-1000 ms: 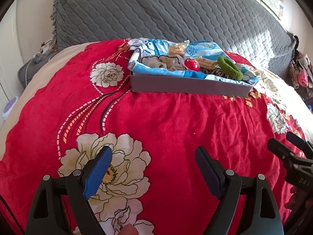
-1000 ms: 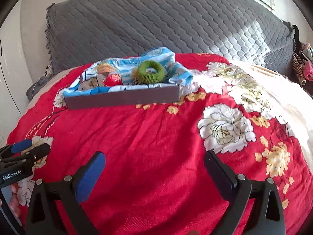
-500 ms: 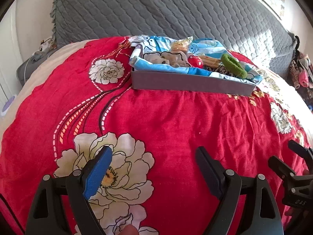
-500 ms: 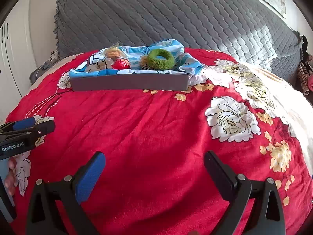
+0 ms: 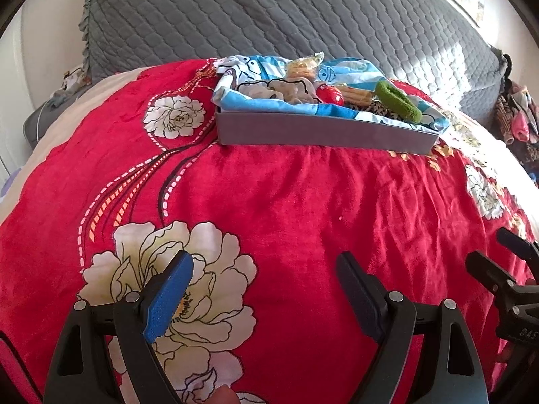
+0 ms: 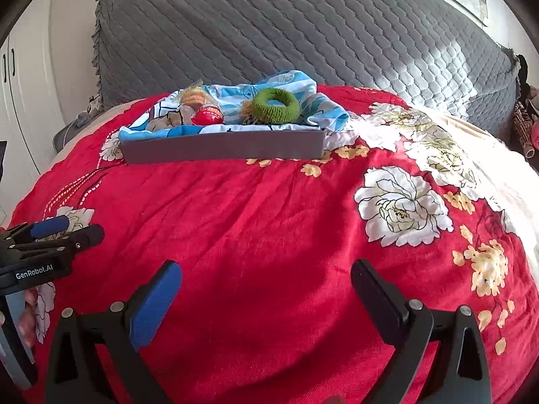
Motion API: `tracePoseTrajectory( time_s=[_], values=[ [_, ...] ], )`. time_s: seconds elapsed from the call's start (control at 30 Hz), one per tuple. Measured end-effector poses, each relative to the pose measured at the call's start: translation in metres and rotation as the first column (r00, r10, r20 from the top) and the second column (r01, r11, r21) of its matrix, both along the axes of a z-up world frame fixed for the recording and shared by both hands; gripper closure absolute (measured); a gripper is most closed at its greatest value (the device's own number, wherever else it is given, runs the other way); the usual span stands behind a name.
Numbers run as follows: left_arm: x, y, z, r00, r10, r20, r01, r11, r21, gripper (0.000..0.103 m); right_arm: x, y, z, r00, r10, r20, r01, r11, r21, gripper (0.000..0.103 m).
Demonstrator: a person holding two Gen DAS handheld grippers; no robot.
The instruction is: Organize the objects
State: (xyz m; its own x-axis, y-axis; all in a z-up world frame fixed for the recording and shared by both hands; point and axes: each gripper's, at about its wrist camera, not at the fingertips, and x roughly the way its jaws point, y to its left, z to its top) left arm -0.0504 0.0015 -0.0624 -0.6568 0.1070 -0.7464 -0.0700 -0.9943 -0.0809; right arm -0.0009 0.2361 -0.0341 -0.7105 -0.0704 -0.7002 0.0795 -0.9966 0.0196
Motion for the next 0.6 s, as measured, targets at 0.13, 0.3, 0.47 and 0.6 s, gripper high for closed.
tracePoseTrajectory(
  time_s=[0.13,0.3,0.47,0.6],
  values=[
    [0.000,0.000,-0.001,1.000,0.001,0.001,-0.001,1.000,0.003,0.016,-0.002,0.002,-0.004,1.000,-0.010,0.012,0.010,1.000,-0.012,0.002],
    [-0.001,0.000,-0.004,1.000,-0.002,0.008,0.002,1.000,0.005,0.016,-0.003,0.003,-0.010,0.999,-0.016,0.039,0.017,1.000,-0.014,0.002],
    [-0.003,-0.001,-0.007,1.000,0.002,0.011,-0.002,1.000,0.017,0.016,-0.001,0.000,-0.010,0.999,-0.004,0.035,0.004,1.000,-0.006,0.002],
    [-0.004,-0.003,-0.011,1.000,0.012,0.017,-0.013,1.000,0.023,0.016,-0.001,-0.001,-0.014,0.999,0.005,0.052,-0.004,1.000,-0.003,0.002]
  ],
)
